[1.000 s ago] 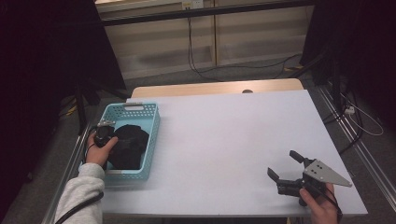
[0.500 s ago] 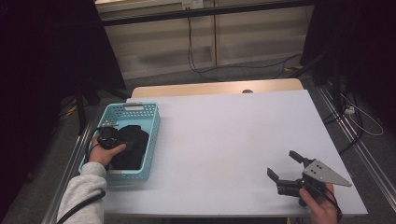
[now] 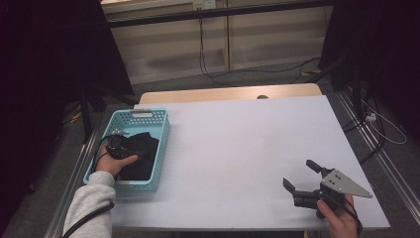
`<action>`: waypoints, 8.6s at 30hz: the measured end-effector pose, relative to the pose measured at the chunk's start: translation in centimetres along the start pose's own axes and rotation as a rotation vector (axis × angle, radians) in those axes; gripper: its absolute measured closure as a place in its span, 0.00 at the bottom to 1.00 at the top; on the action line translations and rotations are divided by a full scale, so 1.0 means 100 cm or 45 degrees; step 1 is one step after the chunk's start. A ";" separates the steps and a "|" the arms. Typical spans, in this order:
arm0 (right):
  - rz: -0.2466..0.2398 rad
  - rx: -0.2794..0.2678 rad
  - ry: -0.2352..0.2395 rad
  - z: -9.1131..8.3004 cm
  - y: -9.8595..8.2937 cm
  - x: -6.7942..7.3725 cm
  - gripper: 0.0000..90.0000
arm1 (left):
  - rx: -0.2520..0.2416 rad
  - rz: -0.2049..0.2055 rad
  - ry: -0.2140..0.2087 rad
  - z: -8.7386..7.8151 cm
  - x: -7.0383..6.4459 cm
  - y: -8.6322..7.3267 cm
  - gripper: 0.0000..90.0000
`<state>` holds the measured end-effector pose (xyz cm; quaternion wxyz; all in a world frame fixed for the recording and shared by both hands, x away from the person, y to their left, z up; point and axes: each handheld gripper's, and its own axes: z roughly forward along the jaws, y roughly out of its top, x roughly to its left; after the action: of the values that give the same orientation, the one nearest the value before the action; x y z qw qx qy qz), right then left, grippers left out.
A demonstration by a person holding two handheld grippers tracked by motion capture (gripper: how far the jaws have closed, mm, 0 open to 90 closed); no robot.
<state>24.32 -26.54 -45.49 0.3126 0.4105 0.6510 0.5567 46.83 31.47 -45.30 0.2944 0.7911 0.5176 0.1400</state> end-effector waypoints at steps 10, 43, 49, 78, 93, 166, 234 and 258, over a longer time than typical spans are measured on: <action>-0.008 -0.004 0.007 0.001 0.001 0.001 0.00 | 0.021 -0.005 0.022 0.002 -0.002 0.003 0.00; -0.018 -0.002 0.019 0.002 0.001 0.002 0.00 | 0.061 -0.044 0.057 0.003 -0.013 0.006 0.03; -0.016 -0.007 0.022 0.002 0.002 0.003 0.00 | 0.080 -0.042 0.034 -0.001 -0.015 0.009 0.17; -0.020 -0.001 0.016 0.003 0.001 0.002 0.00 | 0.099 -0.042 -0.069 -0.009 -0.017 0.019 0.69; -0.012 0.000 0.013 0.002 0.001 0.001 0.00 | 0.043 -0.141 -0.016 -0.040 -0.005 0.042 0.85; -0.014 0.008 0.011 0.003 -0.001 0.002 0.00 | -0.330 0.302 -0.476 -0.053 -0.196 0.085 0.85; -0.105 0.112 0.053 0.020 0.004 0.017 0.00 | -0.382 0.333 -0.422 -0.019 -0.193 0.018 0.14; -0.117 0.186 0.109 0.034 0.004 0.026 0.01 | -0.348 0.283 -0.354 0.013 -0.197 0.001 0.15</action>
<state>26.08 -22.62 -45.56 0.2789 0.3779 0.7208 0.5098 39.23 13.28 -44.63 0.4500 0.8077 0.3580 0.1302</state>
